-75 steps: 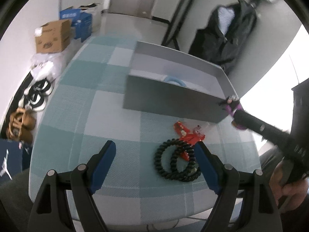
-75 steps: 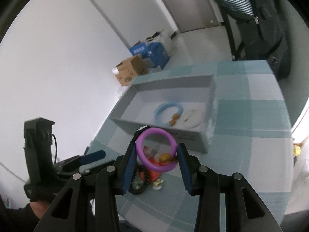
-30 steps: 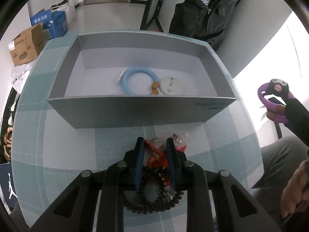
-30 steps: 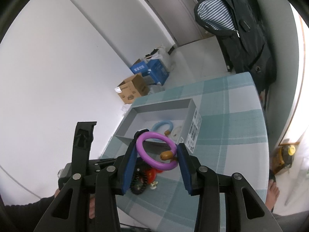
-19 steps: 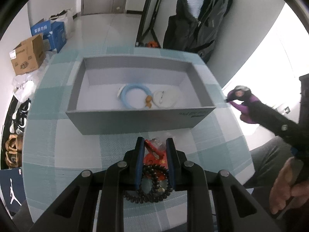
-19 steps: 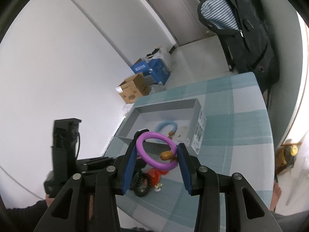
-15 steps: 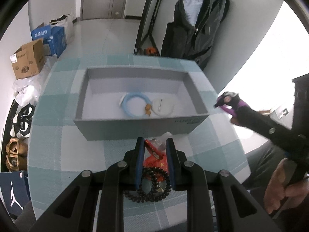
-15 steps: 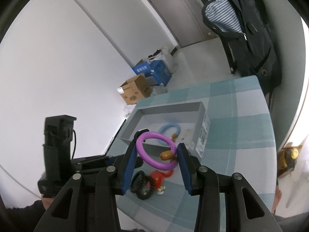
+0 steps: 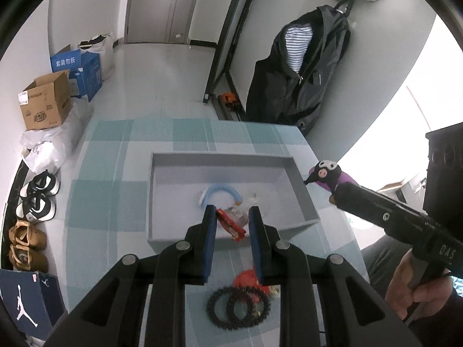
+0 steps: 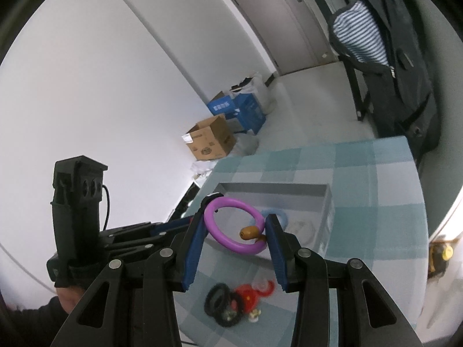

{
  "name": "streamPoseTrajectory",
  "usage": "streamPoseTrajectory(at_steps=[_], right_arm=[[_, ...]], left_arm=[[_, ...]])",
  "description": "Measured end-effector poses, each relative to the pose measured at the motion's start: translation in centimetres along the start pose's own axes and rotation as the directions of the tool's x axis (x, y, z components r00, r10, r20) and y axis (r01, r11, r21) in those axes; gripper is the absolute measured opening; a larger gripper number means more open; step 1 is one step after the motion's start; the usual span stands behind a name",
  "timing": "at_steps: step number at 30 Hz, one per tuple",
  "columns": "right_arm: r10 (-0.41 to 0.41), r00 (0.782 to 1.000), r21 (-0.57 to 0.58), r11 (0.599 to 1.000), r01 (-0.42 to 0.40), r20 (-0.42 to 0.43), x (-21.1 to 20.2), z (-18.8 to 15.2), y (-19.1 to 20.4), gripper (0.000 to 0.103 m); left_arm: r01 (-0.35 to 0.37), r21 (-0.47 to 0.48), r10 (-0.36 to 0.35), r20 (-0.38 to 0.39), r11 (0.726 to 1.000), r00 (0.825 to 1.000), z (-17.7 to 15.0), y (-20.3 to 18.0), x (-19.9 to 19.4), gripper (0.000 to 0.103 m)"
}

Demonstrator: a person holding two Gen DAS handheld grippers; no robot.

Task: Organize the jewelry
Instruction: 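Lower the pink bracelet and red charm into the box and open both grippers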

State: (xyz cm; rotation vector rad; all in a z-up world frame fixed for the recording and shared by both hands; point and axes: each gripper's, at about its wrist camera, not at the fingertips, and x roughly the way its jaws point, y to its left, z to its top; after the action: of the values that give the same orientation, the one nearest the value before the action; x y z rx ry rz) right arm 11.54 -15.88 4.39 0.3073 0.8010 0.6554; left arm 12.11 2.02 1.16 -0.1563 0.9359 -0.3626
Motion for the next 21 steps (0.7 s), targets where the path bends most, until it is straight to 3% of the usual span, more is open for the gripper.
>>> streamPoseTrajectory(at_steps=[21], right_arm=[[-0.005,0.996,0.015,1.000,0.006,-0.086,6.2,2.7,-2.9,0.041]], left_arm=[[0.071,-0.044,-0.073,-0.050,0.996,0.996,2.2,2.6,4.3,0.017]])
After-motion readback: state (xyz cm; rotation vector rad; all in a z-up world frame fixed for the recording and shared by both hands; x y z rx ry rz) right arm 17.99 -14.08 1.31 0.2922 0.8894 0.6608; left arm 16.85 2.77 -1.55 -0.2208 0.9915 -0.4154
